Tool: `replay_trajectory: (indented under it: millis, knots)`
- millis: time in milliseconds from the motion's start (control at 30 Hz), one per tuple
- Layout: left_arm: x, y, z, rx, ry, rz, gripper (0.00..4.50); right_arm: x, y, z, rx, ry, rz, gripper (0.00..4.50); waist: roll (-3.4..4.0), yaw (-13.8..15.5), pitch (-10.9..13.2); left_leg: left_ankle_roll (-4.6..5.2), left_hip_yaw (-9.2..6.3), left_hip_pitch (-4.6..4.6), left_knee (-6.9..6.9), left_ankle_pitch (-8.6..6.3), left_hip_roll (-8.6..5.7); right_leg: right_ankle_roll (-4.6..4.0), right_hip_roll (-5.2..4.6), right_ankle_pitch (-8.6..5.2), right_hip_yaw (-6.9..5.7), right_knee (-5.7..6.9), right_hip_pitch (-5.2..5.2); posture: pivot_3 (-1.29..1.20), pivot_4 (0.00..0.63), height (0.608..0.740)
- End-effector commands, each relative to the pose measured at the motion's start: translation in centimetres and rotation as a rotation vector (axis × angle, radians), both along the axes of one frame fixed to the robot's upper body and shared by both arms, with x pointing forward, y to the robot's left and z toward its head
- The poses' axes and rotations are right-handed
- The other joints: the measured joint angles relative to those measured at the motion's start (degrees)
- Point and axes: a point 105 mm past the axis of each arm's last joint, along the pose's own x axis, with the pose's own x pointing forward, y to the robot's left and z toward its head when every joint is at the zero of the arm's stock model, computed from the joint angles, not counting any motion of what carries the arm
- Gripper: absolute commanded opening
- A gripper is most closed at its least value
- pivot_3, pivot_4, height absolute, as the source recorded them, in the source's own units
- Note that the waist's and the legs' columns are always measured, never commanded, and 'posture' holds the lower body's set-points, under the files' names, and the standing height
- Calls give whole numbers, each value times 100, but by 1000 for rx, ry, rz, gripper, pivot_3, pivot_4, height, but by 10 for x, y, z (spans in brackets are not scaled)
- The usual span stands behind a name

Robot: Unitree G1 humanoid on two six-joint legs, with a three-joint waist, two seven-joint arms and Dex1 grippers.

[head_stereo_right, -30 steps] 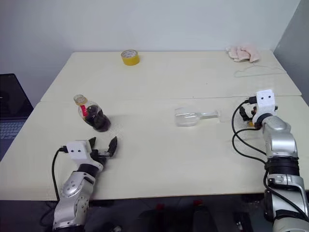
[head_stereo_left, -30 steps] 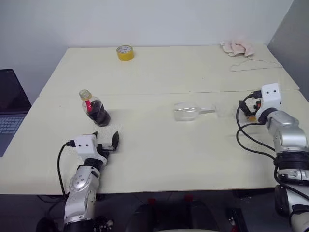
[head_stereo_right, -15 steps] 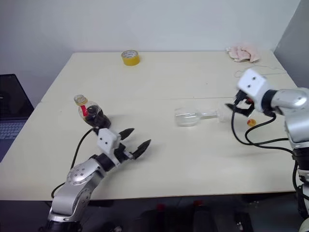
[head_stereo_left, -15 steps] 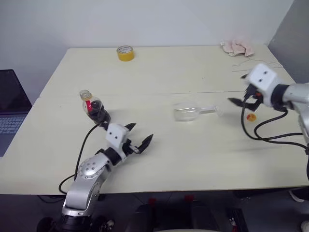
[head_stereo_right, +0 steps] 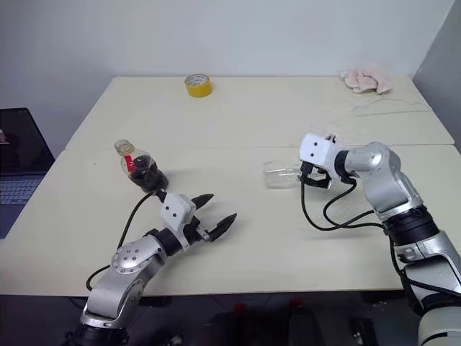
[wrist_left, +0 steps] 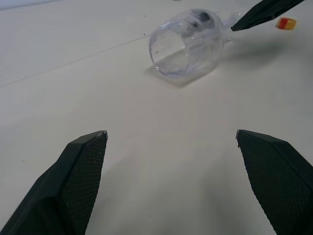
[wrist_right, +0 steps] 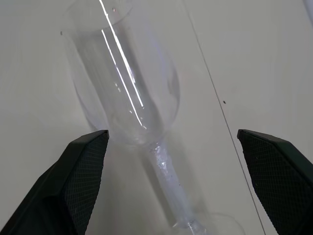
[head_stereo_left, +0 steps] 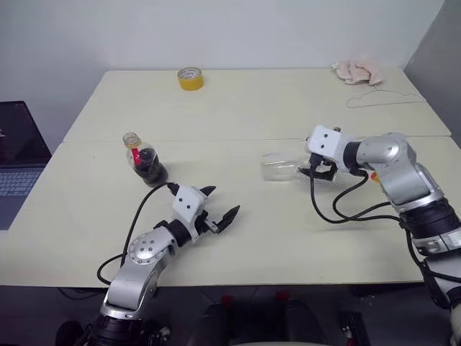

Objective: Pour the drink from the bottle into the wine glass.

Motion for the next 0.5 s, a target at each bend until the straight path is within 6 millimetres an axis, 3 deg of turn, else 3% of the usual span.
replay_trajectory:
  millis: [33,267,500]
  knots:
    - [-2,0,7,6,-40,-8,4472,-1,4,14,-44,-40,27,4500,0,0,0,0,0,0,0,0,0,0,0,0,1,0,0,0,150,740]
    - [-3,-4,3,7,-31,-12,4472,-6,11,10,-93,69,30,4500,0,-1,0,0,0,0,-1,0,1,0,1,0,1,0,-1,0,150,740]
    - [-1,-6,1,11,-29,-13,4472,10,11,8,-173,125,-27,4500,0,-2,0,0,-2,0,-1,0,1,-1,1,0,-1,0,-2,0,150,740]
